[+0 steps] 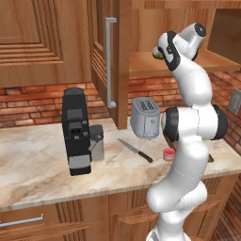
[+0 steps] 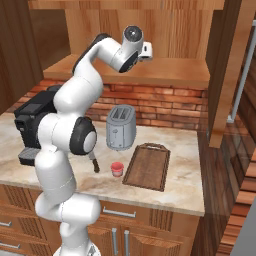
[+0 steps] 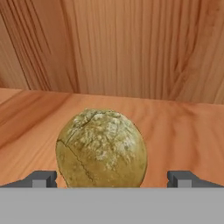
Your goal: Pick the bread, place it on the cutting board, pick the jam, place it on the counter, and close the cabinet.
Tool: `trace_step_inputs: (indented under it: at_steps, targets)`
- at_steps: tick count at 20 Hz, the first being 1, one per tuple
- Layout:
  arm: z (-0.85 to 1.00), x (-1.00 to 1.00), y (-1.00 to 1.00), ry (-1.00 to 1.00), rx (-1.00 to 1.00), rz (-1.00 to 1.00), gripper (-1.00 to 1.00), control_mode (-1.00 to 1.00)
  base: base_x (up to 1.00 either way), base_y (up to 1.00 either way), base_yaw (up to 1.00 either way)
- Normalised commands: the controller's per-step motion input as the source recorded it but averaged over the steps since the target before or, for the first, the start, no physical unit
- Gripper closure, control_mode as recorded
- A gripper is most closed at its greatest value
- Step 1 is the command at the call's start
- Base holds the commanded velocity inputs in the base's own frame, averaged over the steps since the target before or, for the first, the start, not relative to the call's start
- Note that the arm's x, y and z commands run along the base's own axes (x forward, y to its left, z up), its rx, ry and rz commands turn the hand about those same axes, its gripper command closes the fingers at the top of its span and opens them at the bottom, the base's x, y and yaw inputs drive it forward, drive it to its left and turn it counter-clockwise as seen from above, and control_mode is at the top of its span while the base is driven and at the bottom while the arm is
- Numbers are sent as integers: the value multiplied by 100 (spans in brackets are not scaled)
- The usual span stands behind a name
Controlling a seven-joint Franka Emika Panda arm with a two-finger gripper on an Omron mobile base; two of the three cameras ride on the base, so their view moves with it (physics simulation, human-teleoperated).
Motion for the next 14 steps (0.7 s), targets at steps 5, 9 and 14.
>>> trace_step_inputs:
  at_steps: [5, 9, 14]
  targets:
    - [-3, 35, 0, 0, 0, 2, -100, -100, 0, 0, 0]
    - [-2, 30, 0, 0, 0, 2, -100, -100, 0, 0, 0]
    - [-4, 24, 1, 0, 0, 2, -100, -100, 0, 0, 0]
